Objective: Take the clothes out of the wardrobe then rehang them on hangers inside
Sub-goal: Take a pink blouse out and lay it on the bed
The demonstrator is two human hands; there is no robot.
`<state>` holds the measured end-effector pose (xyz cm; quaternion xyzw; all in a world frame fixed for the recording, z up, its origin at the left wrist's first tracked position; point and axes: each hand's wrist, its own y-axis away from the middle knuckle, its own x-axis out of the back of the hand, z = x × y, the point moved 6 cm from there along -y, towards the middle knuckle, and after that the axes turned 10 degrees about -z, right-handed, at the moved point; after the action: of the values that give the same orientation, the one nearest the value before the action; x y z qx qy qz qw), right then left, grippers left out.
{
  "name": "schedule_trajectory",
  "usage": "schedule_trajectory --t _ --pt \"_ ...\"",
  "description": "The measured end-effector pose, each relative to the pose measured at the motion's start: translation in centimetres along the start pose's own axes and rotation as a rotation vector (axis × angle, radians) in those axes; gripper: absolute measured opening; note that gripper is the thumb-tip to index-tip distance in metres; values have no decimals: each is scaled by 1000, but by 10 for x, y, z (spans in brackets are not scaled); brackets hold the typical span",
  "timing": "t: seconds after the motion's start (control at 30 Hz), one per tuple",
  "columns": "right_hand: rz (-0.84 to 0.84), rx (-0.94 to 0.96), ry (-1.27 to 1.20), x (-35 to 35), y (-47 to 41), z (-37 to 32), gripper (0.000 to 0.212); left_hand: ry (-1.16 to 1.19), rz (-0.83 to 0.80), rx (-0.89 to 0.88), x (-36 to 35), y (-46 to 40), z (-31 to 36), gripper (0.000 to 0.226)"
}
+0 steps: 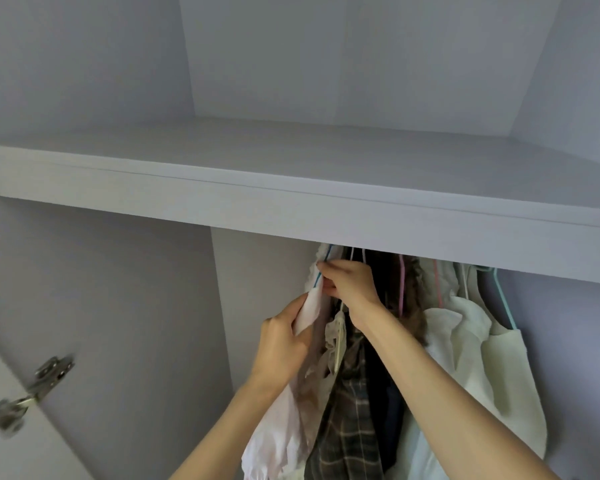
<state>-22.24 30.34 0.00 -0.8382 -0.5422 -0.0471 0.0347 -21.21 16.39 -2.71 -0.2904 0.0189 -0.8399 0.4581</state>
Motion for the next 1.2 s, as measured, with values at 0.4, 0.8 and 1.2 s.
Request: schedule_trajectory --t 0.4,0.8,1.2 --pt "-306 -44 416 -58 47 56 15 -166 -173 76 9 85 -59 39" --pt "-691 225 680 -131 117 82 21 -572 338 430 120 228 -102 39" --pt "-1226 390 508 -263 271 74 23 -641 560 758 152 471 -79 55"
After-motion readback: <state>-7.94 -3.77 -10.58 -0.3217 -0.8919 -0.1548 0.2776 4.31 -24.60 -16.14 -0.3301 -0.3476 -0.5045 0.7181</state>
